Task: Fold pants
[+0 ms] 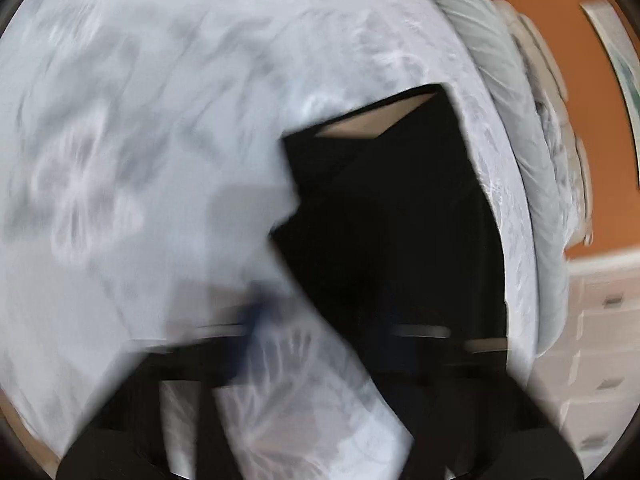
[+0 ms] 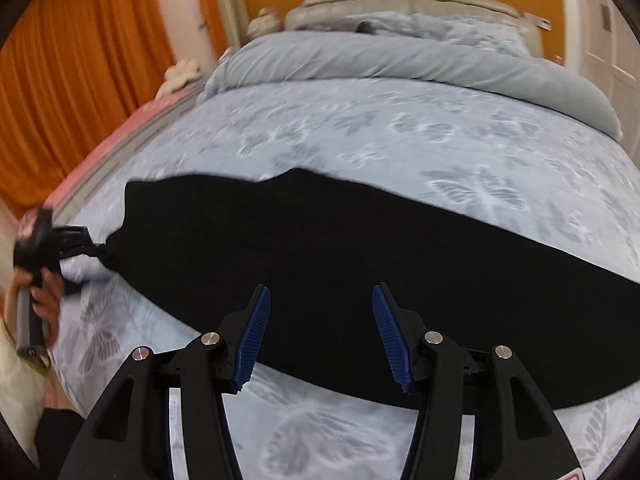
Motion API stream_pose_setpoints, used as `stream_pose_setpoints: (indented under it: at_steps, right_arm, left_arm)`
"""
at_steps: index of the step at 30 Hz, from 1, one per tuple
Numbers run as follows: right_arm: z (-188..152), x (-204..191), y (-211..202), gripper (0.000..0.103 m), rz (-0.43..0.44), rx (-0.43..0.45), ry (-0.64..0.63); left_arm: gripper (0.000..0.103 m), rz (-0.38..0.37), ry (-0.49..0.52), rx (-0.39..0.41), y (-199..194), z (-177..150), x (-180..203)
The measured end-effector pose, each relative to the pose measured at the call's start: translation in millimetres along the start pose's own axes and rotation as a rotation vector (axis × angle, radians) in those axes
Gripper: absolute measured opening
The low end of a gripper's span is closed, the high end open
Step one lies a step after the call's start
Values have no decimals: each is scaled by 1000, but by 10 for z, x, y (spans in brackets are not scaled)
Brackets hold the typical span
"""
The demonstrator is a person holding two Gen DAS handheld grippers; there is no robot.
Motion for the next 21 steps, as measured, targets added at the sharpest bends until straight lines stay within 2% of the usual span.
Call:
stream_pose_setpoints:
  at_steps: [2, 6, 7, 8, 9, 11, 12, 13, 14, 15, 18, 21]
  right_arm:
    - [11, -34, 21, 52, -8, 4, 8]
    - [130, 147, 26, 52, -7, 56, 98]
    - [156, 215, 13, 52, -14, 66, 114]
    - [160, 252, 14, 52, -25, 68, 122]
    - [169, 311, 29, 52, -38, 66, 130]
    - [169, 449, 94, 53, -53, 41, 156]
    - [165, 528, 142, 53, -52, 15, 177]
    - [174, 574, 181, 53, -49, -2, 192]
    - [179, 613, 216, 53, -43, -15, 206]
    - [185, 633, 249, 53, -35, -25, 215]
    - [288, 569, 372, 54, -8, -40, 174]
    - [588, 381, 504, 56, -21, -15, 41]
  left_arm:
    - [4, -46, 63, 52, -175, 122, 185]
    - [5, -220, 223, 243, -819, 363, 824]
    - [5, -211, 274, 292, -902, 384, 922]
    - [5, -166, 303, 317, -876, 404, 934]
    - [5, -89, 306, 308, -713, 428, 843]
    - [5, -1, 213, 198, -238, 469, 439]
    - [5, 10, 161, 138, -36, 459, 217]
    - [6, -74, 101, 100, 94, 408, 2]
    - [6, -114, 95, 114, 64, 387, -55]
    - [6, -117, 112, 128, 20, 358, -55]
    - [6, -77, 163, 162, -51, 292, 27]
    - [8, -45, 186, 176, -15, 257, 57]
Point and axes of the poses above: each gripper's, at about its wrist camera, not at the fingertips, and y roughly the way its jaws point, x to its right, z to its top, the point moved 3 cm from there along y, roughly the way its jaws point, and after that the axes turned 6 degrees about z, right-handed, at the moved point
